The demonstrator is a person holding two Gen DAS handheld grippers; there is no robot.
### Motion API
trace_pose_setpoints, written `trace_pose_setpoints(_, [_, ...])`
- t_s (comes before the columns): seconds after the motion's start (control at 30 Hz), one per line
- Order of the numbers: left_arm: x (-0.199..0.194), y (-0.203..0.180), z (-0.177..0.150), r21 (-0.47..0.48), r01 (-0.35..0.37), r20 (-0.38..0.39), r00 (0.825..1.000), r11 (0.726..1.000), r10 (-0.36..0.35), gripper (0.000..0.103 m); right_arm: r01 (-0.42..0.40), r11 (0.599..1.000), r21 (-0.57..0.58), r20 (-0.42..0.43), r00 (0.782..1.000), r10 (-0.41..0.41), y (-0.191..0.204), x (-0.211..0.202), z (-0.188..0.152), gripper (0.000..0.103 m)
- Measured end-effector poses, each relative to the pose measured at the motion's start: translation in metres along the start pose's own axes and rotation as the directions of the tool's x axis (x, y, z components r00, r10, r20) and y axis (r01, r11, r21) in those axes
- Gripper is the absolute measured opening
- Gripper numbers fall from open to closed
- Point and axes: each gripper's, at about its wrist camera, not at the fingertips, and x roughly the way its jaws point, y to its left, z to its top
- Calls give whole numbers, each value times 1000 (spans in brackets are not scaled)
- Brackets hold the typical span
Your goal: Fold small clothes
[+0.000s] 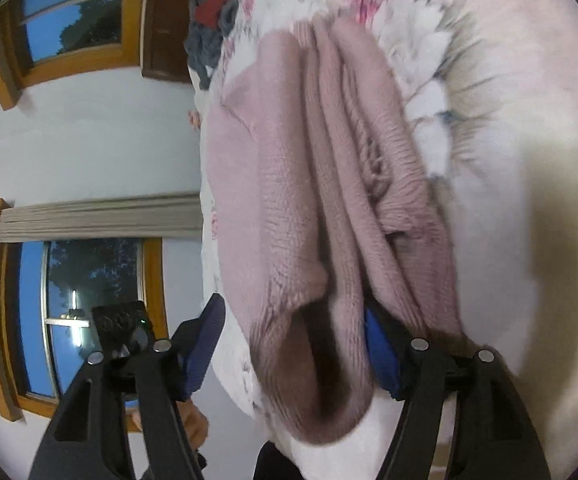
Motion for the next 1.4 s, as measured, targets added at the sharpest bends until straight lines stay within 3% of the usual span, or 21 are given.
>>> trace_pose_setpoints(0.03, [0,4,-1,-14,9,-7,1000,1000,-9,77,24,1000,-2,-3,1000,-24,1,3,1,58])
trace_pose_setpoints(0.1, [2,8,-2,-34,31,-19,999,999,-32,76,69,997,-18,-1,998,-69,6,5,1,19])
trace_pose_setpoints(0.2, [1,5,-2,-24,63,-14,998,998,-63,76,113,991,-73,60,992,-109,23,-9,1,13])
trace_pose_setpoints(0.33, [14,4,-5,-13,98,-39,994,995,-98,75,162,985,-57,132,979,-153,20,-30,-5,13])
trace_pose_setpoints(0.6, [59,29,-19,-86,112,-108,987,990,-121,75,111,991,-72,58,993,-107,27,-9,-3,19])
trace_pose_setpoints(0.67, [64,36,-19,-119,128,-111,984,985,-141,74,174,980,-101,79,983,-167,31,-8,-2,14])
trace_pose_setpoints(0.77, [71,37,-19,-144,140,-145,976,980,-161,66,247,968,-51,105,965,-241,15,-13,-2,13])
trace_pose_setpoints(0.83, [71,30,-17,-137,156,-164,970,978,-177,65,256,966,-39,109,962,-251,5,-15,-5,12])
trace_pose_setpoints(0.93, [59,13,2,-86,203,-129,969,975,-213,65,263,963,-64,113,960,-255,12,-17,-7,13])
trace_pose_setpoints(1.03, [49,7,31,-50,221,-73,972,974,-225,67,224,969,-105,82,973,-216,29,-14,-2,15])
trace_pose_setpoints(1.13, [59,21,56,-80,220,-70,972,972,-226,67,227,965,-135,100,972,-214,45,-22,9,30])
trace_pose_setpoints(1.17, [68,28,59,-98,219,-88,970,971,-228,67,234,963,-133,121,968,-219,52,-24,16,43])
trace_pose_setpoints(1.2, [73,32,60,-110,220,-98,968,969,-231,65,238,962,-131,137,966,-220,56,-27,23,47])
trace_pose_setpoints(1.37, [90,42,60,-130,221,-102,967,967,-234,58,239,966,-100,129,966,-225,58,-14,64,49])
trace_pose_setpoints(1.4, [92,46,61,-141,208,-102,969,968,-223,48,251,962,-104,119,964,-238,58,-7,70,44])
